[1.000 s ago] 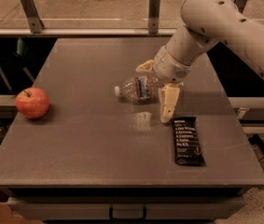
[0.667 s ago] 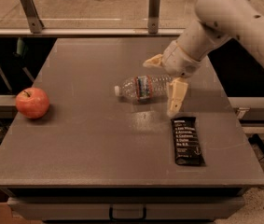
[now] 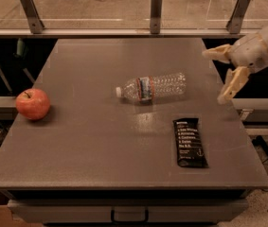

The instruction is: Knock water bottle over

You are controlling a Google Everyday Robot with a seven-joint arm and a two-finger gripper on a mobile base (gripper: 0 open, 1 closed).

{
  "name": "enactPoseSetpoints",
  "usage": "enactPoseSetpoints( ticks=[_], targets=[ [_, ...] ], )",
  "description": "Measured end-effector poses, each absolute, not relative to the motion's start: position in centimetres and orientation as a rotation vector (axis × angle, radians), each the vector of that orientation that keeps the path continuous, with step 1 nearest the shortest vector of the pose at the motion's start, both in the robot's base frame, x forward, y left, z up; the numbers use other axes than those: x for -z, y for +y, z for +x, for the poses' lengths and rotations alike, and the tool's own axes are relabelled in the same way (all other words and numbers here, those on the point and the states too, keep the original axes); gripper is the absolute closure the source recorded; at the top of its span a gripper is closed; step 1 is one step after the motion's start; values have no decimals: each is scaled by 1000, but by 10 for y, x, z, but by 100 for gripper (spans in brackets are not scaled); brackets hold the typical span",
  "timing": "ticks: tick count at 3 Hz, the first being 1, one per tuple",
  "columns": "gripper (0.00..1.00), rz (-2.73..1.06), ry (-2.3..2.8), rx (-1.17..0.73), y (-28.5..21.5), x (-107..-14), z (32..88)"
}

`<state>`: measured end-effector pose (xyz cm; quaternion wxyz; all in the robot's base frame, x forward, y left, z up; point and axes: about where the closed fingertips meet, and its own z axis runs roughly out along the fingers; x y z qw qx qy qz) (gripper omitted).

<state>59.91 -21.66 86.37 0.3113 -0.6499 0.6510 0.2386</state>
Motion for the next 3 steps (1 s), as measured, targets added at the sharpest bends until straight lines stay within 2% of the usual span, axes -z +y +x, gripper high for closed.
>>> enactPoseSetpoints(
  ticks=[1,2,3],
  targets=[
    [0,-1427,1697,-569,-282,-922,591],
    [0,-1198,1620,-400,-331,-999,563],
    [0,-1104,1572,-299,-343,-1045,539]
  ],
)
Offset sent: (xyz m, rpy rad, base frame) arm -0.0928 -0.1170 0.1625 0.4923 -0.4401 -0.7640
